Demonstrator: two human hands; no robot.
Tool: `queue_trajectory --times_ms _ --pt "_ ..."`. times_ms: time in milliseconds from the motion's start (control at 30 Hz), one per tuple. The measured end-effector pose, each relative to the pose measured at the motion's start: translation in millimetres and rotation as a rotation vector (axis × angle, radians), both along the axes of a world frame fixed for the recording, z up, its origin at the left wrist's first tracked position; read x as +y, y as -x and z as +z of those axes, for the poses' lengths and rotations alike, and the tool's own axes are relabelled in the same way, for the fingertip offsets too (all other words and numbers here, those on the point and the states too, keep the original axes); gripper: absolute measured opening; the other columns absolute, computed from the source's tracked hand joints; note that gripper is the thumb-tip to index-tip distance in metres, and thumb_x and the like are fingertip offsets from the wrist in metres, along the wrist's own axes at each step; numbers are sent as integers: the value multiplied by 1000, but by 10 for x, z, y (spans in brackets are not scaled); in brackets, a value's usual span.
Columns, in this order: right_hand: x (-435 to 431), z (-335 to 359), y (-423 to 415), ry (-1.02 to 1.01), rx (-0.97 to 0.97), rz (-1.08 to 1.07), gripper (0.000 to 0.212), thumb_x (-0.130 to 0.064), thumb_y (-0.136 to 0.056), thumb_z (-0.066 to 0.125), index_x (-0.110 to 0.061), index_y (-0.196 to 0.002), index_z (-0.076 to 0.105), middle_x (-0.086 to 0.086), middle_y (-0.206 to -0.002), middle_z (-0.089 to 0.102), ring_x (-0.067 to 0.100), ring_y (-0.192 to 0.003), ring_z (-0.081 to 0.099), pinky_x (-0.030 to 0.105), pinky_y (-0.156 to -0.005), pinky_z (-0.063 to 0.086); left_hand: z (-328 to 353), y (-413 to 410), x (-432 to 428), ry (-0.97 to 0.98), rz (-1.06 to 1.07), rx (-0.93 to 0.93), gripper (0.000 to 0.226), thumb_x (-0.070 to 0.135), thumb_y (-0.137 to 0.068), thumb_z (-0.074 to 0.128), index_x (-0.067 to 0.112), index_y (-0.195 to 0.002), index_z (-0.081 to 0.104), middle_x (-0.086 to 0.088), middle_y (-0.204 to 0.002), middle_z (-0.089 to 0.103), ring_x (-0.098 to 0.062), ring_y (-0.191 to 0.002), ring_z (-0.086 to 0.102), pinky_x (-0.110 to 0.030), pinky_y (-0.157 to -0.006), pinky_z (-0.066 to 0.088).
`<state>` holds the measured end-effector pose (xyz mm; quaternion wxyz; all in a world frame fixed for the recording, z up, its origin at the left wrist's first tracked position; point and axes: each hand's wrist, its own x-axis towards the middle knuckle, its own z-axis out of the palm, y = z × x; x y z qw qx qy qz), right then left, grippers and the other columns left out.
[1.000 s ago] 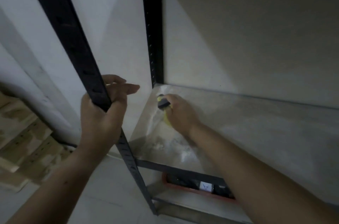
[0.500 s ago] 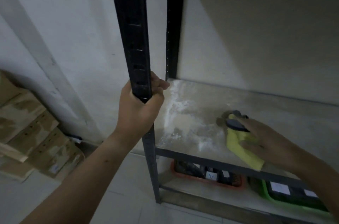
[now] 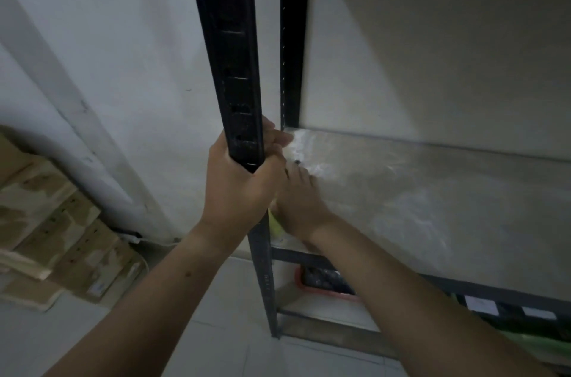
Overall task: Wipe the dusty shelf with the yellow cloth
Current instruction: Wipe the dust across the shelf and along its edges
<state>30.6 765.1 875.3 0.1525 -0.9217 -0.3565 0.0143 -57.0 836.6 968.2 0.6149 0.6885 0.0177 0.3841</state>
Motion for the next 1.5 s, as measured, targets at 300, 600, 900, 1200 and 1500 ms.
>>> queue_trajectory --times_ms 300,600,900,1200,1500 --pt "-1196 171 -625 -216 -76 -243 43 -28 -96 44 -20 -138 50 14 -133 54 34 -117 53 46 -100 43 -21 5 2 29 -2 28 24 25 -80 58 12 -100 65 1 -92 79 -10 -92 76 -12 -72 54" --pt "-1925 -40 -658 -65 -115 -604 45 -26 -94 46 0 -130 48 25 -133 49 44 -119 50 53 -99 44 -63 -57 13 -72 67 25 30 13 -88 57 -8 -107 66 23 -95 76 0 -86 73 -7 -60 46" --pt "-43 75 -110 -356 112 109 27 -18 -93 47 -23 -115 61 1 -117 64 19 -105 60 36 -92 49 -41 -4 18 -80 95 47 30 24 -82 56 12 -109 62 6 -97 80 -8 -93 76 -14 -73 54" --pt "-1349 194 -922 -112 15 -374 38 -22 -93 47 -16 -129 54 10 -139 52 32 -124 52 38 -103 43 -90 -40 -4 -76 84 27 35 15 -85 57 -6 -111 64 14 -97 79 8 -58 63 -5 -52 41" --pt "-166 131 -135 -276 165 102 25 -14 -88 48 -17 -108 62 3 -111 65 24 -97 62 32 -80 46 -64 3 15 -83 72 44 29 10 -85 57 4 -113 62 2 -92 80 6 -67 67 -5 -59 45"
